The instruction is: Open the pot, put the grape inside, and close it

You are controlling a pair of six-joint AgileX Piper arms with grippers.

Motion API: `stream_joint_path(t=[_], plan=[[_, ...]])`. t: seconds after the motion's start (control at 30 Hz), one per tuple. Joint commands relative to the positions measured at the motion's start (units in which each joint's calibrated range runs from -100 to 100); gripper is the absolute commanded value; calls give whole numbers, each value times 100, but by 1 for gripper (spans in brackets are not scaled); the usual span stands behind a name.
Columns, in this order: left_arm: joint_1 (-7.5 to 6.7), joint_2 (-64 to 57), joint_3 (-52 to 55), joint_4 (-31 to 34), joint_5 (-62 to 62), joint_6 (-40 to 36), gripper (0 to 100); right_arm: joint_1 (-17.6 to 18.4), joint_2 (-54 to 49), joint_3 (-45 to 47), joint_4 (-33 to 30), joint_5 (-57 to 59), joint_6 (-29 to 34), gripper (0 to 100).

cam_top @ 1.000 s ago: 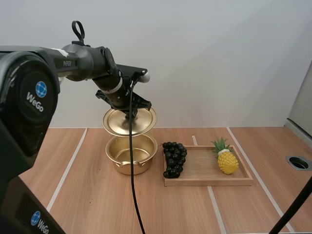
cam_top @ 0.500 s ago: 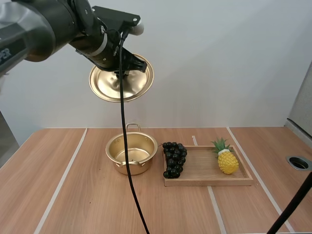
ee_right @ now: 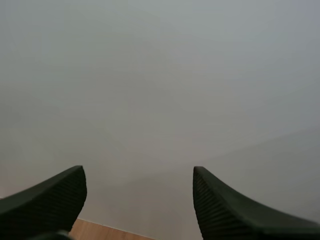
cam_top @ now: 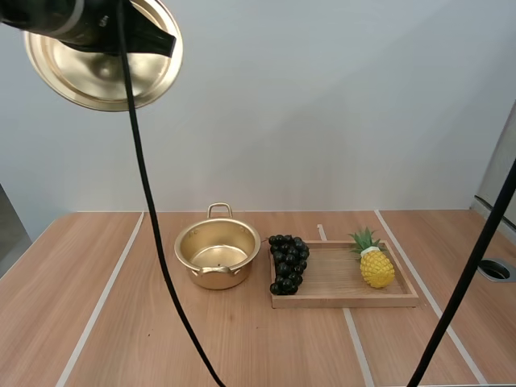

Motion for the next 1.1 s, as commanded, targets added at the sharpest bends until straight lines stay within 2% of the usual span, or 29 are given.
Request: stream_joint_path(t=[0.0, 0.13, 0.53, 0.63, 0.83, 1.07], plan=[[157, -207, -61, 561, -134, -452, 0, -16, -37, -19, -29, 0, -36, 100], [294, -390, -61, 598, 47, -466, 0, -16, 22, 41, 56, 0, -36, 100], [295, -690, -61, 517, 191, -446, 0, -16, 688, 1645, 489, 0, -234, 100], [295, -729, -179, 477, -394, -446, 0, -16, 925, 1760, 620, 0, -312, 100], [295, -532, -1549, 477, -1557, -602, 0, -16, 1264, 1786, 788, 0, -415, 100], [295, 169, -4084, 467, -1647, -928, 0, -16, 1651, 1786, 801, 0, -436, 100]])
